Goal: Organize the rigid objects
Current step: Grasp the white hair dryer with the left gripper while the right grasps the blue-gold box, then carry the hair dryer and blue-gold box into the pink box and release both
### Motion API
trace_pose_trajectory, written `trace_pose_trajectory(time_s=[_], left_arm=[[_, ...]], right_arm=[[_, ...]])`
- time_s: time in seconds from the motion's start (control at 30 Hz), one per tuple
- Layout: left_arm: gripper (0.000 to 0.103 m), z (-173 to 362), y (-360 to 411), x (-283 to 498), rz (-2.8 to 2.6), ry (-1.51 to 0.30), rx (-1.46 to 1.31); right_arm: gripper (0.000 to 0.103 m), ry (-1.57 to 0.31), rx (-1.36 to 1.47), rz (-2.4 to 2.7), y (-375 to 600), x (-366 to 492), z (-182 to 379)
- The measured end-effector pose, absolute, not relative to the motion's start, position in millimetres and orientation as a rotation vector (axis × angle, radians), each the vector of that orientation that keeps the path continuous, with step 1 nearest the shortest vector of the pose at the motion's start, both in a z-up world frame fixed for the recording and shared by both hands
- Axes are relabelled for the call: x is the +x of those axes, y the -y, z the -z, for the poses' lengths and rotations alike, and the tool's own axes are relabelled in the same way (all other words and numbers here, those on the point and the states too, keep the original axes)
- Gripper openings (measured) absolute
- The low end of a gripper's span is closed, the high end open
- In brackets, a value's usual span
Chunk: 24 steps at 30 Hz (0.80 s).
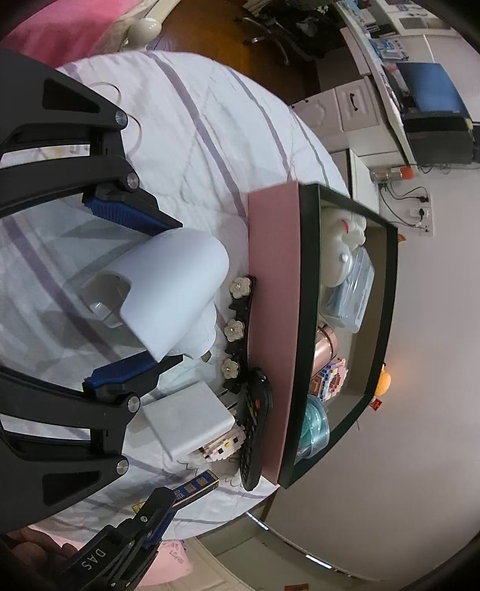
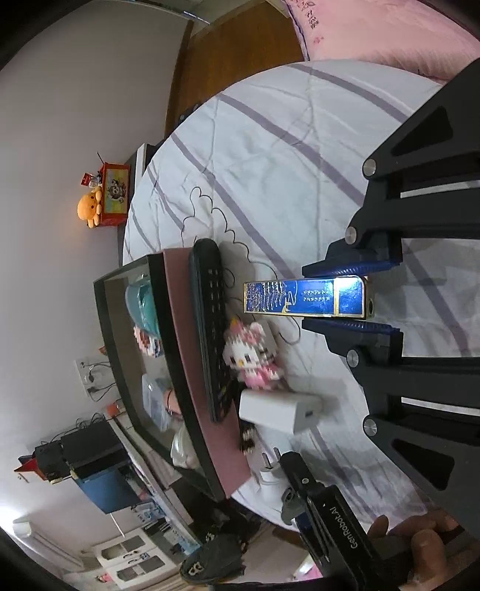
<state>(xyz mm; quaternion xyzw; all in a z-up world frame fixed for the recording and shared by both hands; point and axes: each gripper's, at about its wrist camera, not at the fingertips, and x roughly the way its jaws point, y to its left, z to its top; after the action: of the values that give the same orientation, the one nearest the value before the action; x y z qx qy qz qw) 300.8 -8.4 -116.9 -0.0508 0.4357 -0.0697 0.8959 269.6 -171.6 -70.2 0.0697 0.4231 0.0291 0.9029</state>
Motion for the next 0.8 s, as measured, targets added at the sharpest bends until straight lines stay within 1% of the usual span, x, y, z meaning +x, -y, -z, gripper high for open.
trace_pose_trajectory(time_s=[0.4,0.63,0.8], left_arm=[[0.062,71.6,-1.6,273.7,0.13,-0.816,-0.098],[0.062,38.9,-3.4,283.7,0.133,-0.76,-0.087],[0.062,13.0,-4.6,303.4,0.13,-0.699,-0.09]], right_arm=[[0.021,-0.786,0.125,-0.154,143.2,250.8,24.4],[0.021,-0.748,0.122,-0.188,138.9,262.3,2.7],[0.021,-0.708,0.107,-0.2,138.8,286.1,-16.5]])
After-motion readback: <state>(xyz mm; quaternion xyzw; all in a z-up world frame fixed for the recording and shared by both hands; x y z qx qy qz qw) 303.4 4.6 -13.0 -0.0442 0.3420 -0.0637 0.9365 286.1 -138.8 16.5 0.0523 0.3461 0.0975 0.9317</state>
